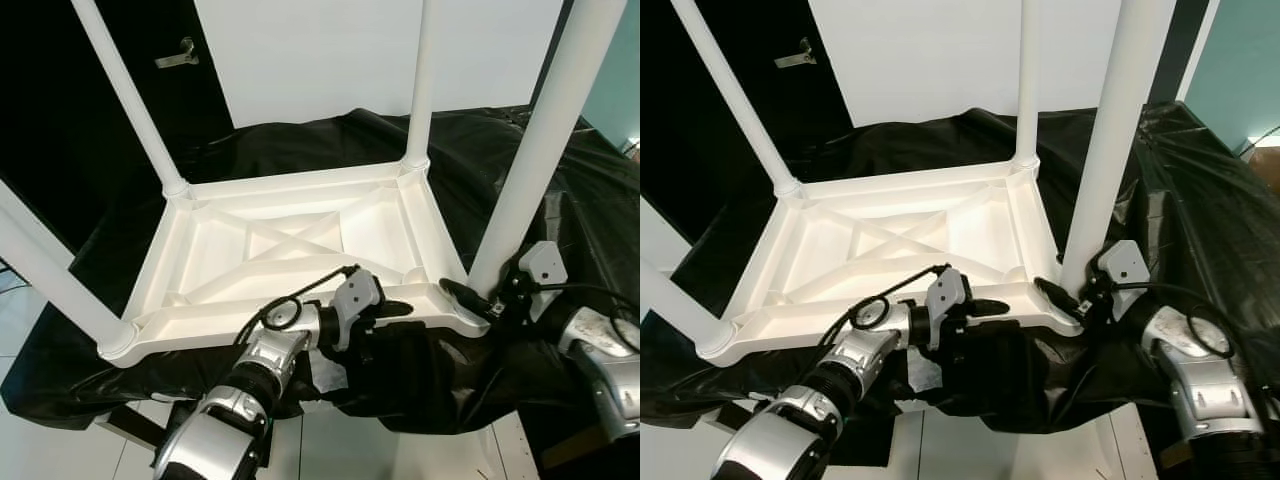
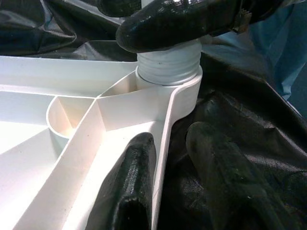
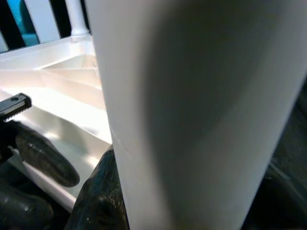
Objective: Building children table
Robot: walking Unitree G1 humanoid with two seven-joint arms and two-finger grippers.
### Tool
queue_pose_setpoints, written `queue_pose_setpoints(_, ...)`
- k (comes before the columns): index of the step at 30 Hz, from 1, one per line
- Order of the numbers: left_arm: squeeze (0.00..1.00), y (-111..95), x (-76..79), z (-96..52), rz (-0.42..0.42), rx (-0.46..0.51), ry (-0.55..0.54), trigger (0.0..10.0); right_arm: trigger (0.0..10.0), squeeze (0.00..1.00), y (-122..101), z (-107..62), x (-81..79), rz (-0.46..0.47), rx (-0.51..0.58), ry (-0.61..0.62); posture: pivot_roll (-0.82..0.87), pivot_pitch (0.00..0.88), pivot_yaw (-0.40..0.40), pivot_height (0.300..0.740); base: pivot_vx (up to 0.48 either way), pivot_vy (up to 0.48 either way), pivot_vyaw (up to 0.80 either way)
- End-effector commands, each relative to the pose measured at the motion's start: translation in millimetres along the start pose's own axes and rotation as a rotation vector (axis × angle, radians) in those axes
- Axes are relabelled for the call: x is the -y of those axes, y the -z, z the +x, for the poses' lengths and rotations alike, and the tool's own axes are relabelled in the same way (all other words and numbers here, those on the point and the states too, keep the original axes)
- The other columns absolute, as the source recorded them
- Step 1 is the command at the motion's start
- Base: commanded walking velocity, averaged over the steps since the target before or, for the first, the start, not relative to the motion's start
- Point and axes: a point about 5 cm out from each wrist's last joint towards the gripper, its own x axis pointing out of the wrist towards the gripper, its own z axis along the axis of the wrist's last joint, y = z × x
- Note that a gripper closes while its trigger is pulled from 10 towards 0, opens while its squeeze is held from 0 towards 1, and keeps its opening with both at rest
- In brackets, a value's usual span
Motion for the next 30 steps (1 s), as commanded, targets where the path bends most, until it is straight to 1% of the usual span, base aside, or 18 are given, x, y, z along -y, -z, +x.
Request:
queue_pose_setpoints(1, 0.00, 34.0, 25.4, 2.3, -0.104, -0.137, 0.141, 10.0, 0.0, 0.00, 19.5, 6.2, -15.0, 0.089, -0.012, 0.276, -0.17, 0.000, 0.082, 0.740, 0.000, 0.000, 0.00)
queue_pose_setpoints(3, 0.00, 34.0, 25.4, 2.3, -0.104, -0.137, 0.141, 10.0, 0.0, 0.00, 19.5, 6.2, -15.0, 0.089, -0.012, 0.276, -0.17, 0.000, 0.082, 0.740, 0.000, 0.000, 0.00)
queue_pose_setpoints(4, 0.00, 33.9, 25.3, 2.4, -0.103, -0.139, 0.142, 10.0, 0.0, 0.00, 23.5, 9.9, -34.3, 0.172, 0.029, 0.568, -0.17, 0.000, 0.083, 0.740, 0.000, 0.000, 0.00)
queue_pose_setpoints(5, 0.00, 33.9, 25.3, 2.4, -0.103, -0.139, 0.142, 10.0, 0.0, 0.00, 23.5, 9.9, -34.3, 0.172, 0.029, 0.568, -0.17, 0.000, 0.083, 0.740, 0.000, 0.000, 0.00)
queue_pose_setpoints(6, 0.00, 33.5, 24.6, 2.2, -0.101, -0.142, 0.143, 10.0, 0.0, 0.00, 23.1, 13.3, -53.7, 0.202, 0.038, 0.641, -0.16, 0.000, 0.086, 0.740, 0.000, 0.000, 0.00)
queue_pose_setpoints(8, 0.00, 33.5, 24.6, 2.2, -0.101, -0.142, 0.143, 10.0, 0.0, 0.00, 23.1, 13.3, -53.7, 0.202, 0.038, 0.641, -0.16, 0.000, 0.086, 0.740, 0.000, 0.000, 0.00)
queue_pose_setpoints(10, 0.00, 33.1, 23.6, 1.6, -0.100, -0.144, 0.142, 10.0, 0.0, 0.00, 22.1, 15.8, -60.5, 0.222, 0.036, 0.684, -0.16, 0.000, 0.085, 0.740, 0.000, 0.000, 0.00)
queue_pose_setpoints(13, 0.00, 33.2, 23.3, 1.1, -0.100, -0.145, 0.141, 10.0, 0.0, 0.00, 19.1, 17.6, -57.6, 0.232, 0.051, 0.726, -0.16, 0.000, 0.085, 0.740, 0.000, 0.000, 0.00)
queue_pose_setpoints(15, 0.00, 33.8, 23.9, 1.0, -0.102, -0.145, 0.141, 10.0, 0.0, 0.00, 19.2, 16.4, -52.0, 0.224, 0.049, 0.757, -0.15, 0.000, 0.083, 0.740, 0.000, 0.000, 0.00)
queue_pose_setpoints(20, 0.00, 34.1, 24.1, 0.8, -0.104, -0.145, 0.139, 10.0, 0.0, 0.00, 19.6, 17.2, -51.1, 0.214, 0.041, 0.758, -0.15, 0.000, 0.081, 0.740, 0.000, 0.000, 0.00)
queue_pose_setpoints(21, 0.00, 34.2, 24.1, 0.6, -0.104, -0.144, 0.137, 10.0, 6.9, 0.00, 19.6, 19.8, -54.5, 0.206, 0.035, 0.756, -0.15, 0.000, 0.081, 0.740, 0.000, 0.000, 0.00)
queue_pose_setpoints(22, 0.00, 34.4, 24.2, 0.5, -0.104, -0.144, 0.134, 10.0, 10.0, 1.00, 18.1, 24.5, -61.8, 0.232, 0.055, 0.708, -0.15, 0.000, 0.081, 0.740, 0.000, 0.000, 0.00)
queue_pose_setpoints(24, 0.00, 34.4, 24.2, 0.5, -0.104, -0.144, 0.134, 10.0, 10.0, 1.00, 18.1, 24.5, -61.8, 0.232, 0.055, 0.708, -0.15, 0.000, 0.081, 0.740, 0.000, 0.000, 0.00)
queue_pose_setpoints(25, 0.00, 34.5, 24.3, 0.4, -0.105, -0.143, 0.134, 10.0, 10.0, 1.00, 17.3, 26.7, -64.7, 0.237, 0.062, 0.658, -0.15, 0.000, 0.082, 0.740, 0.000, 0.000, 0.00)
queue_pose_setpoints(26, 0.00, 34.5, 24.3, 0.4, -0.105, -0.143, 0.134, 10.0, 10.0, 1.00, 17.3, 26.7, -64.7, 0.237, 0.062, 0.658, -0.15, 0.000, 0.082, 0.740, 0.000, 0.000, 0.00)
queue_pose_setpoints(27, 0.00, 34.6, 24.4, 0.4, -0.106, -0.142, 0.133, 10.0, 10.0, 1.00, 16.8, 27.7, -65.5, 0.220, 0.063, 0.594, -0.16, 0.000, 0.083, 0.740, 0.000, 0.000, 0.00)
queue_pose_setpoints(28, 0.00, 34.6, 24.4, 0.4, -0.106, -0.142, 0.133, 10.0, 10.0, 1.00, 16.8, 27.7, -65.5, 0.220, 0.063, 0.594, -0.16, 0.000, 0.083, 0.740, 0.000, 0.000, 0.00)
queue_pose_setpoints(30, 0.00, 34.7, 24.4, 0.5, -0.107, -0.142, 0.134, 10.0, 10.0, 1.00, 15.9, 26.2, -61.4, 0.145, 0.057, 0.503, -0.16, 0.000, 0.084, 0.740, 0.000, 0.000, 0.00)
